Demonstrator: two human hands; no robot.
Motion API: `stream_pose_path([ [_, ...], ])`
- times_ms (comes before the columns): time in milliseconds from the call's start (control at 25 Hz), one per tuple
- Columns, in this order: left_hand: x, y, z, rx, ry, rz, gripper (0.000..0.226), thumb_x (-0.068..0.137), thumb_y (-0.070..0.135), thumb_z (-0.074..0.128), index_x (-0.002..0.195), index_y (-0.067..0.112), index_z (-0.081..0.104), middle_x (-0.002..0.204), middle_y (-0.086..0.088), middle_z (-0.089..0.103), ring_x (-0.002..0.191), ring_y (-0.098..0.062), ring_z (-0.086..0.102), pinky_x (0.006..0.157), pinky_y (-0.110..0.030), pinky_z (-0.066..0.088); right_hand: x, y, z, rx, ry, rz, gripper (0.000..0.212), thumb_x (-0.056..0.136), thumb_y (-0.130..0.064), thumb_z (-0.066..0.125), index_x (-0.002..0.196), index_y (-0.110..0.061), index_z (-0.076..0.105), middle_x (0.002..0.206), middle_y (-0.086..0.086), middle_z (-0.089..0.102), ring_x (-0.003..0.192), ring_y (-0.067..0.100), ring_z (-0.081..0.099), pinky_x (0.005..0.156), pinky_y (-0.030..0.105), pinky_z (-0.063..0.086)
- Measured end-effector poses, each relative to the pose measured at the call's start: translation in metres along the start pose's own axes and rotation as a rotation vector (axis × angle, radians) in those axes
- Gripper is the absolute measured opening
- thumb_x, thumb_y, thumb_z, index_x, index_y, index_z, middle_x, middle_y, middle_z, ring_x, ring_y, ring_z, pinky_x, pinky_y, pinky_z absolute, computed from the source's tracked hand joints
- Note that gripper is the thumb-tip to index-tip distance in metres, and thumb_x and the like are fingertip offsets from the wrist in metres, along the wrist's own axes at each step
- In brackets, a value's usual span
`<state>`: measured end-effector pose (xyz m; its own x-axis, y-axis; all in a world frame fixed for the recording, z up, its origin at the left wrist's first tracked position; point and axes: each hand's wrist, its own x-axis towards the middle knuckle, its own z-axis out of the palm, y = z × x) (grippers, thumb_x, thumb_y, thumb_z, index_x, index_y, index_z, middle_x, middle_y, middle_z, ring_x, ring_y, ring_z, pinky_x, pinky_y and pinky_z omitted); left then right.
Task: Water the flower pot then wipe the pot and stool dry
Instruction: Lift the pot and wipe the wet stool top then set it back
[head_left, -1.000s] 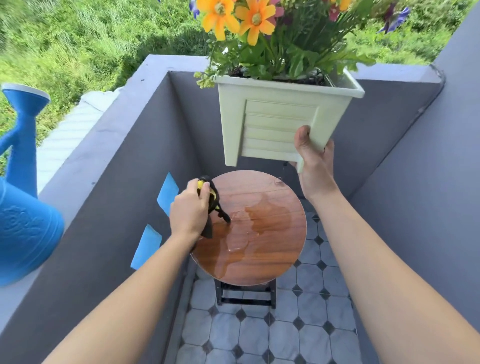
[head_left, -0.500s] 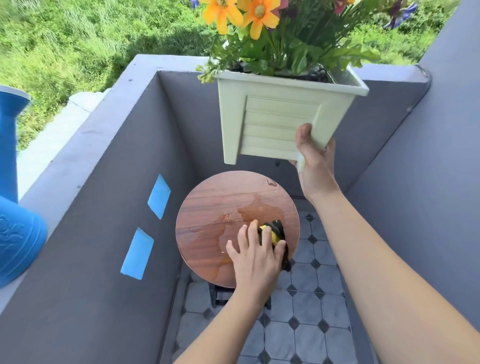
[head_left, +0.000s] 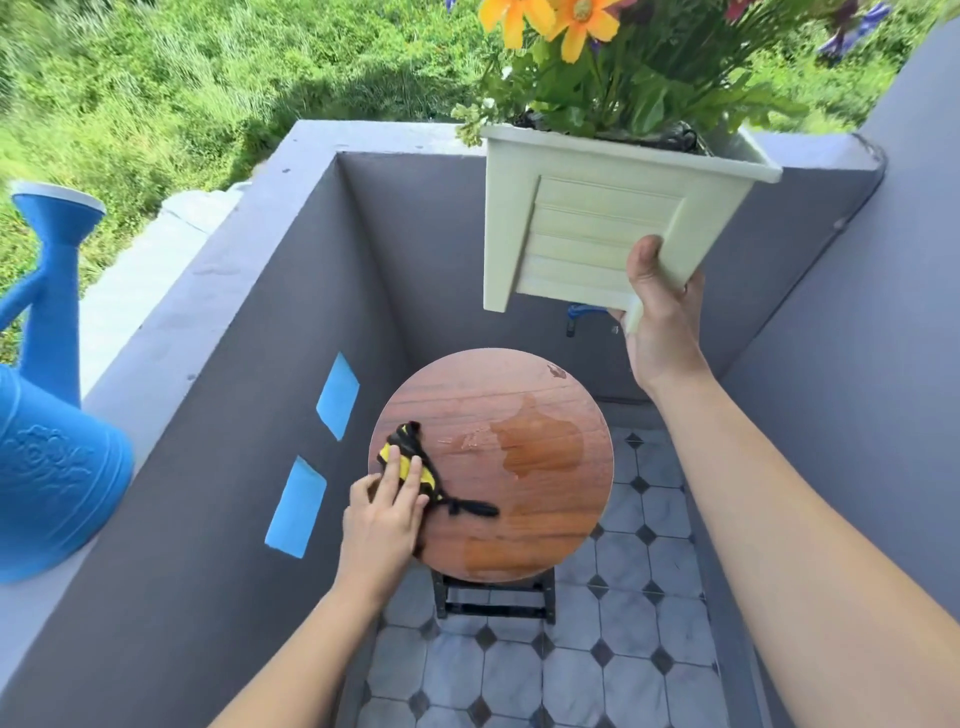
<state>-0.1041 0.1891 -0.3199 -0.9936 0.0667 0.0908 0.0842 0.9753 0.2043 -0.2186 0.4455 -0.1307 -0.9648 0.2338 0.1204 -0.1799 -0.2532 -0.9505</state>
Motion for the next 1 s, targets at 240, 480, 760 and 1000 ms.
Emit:
stream_pose_path([
  [240,0.033,-0.032,-0.021,-0.054,0.118,-0.24,0.041,0.096,0.016,0.051,0.13,-0.006,0.052,0.123,-0.036,0.054,0.085,-0.048,0.051,0.073,-0.053,0.043,0.001,-0.009,-0.007,-0.017,0.0,0.002,0.084,0.033,-0.079,0.071,0.104,-0.042,0.045,0.091,-0.04,0.062,0.091,-0.018,0.059,0.064,0.019,0.052],
  [480,0.062,0.007,-0.072,-1.107,-0.004,-0.573,0.058,0.066,0.051,0.079,0.115,0.027,0.06,0.112,-0.008,0.066,0.105,-0.029,0.063,0.09,-0.044,0.051,0.004,-0.013,-0.024,-0.007,0.025,-0.021,0.079,0.041,-0.072,0.074,0.106,-0.036,0.047,0.097,-0.034,0.064,0.096,-0.013,0.06,0.083,0.026,0.052],
  [760,0.053,0.093,-0.032,-0.975,-0.248,-0.305,0.02,0.094,0.014,0.053,0.109,0.018,0.064,0.108,-0.001,0.07,0.103,-0.023,0.061,0.082,-0.031,0.044,0.005,-0.009,-0.031,-0.01,0.023,-0.055,0.077,0.044,-0.07,0.075,0.105,-0.034,0.047,0.092,-0.033,0.066,0.094,-0.013,0.061,0.097,0.038,0.047],
  [1000,0.055,0.068,-0.029,-0.317,0.119,-0.281,0.044,0.091,0.003,0.049,0.135,0.01,0.044,0.124,-0.017,0.053,0.109,-0.037,0.048,0.088,-0.045,0.045,0.007,-0.005,-0.036,0.008,0.017,-0.074,0.072,0.046,-0.069,0.074,0.104,-0.034,0.049,0.089,-0.035,0.066,0.094,-0.011,0.061,0.103,0.049,0.042],
])
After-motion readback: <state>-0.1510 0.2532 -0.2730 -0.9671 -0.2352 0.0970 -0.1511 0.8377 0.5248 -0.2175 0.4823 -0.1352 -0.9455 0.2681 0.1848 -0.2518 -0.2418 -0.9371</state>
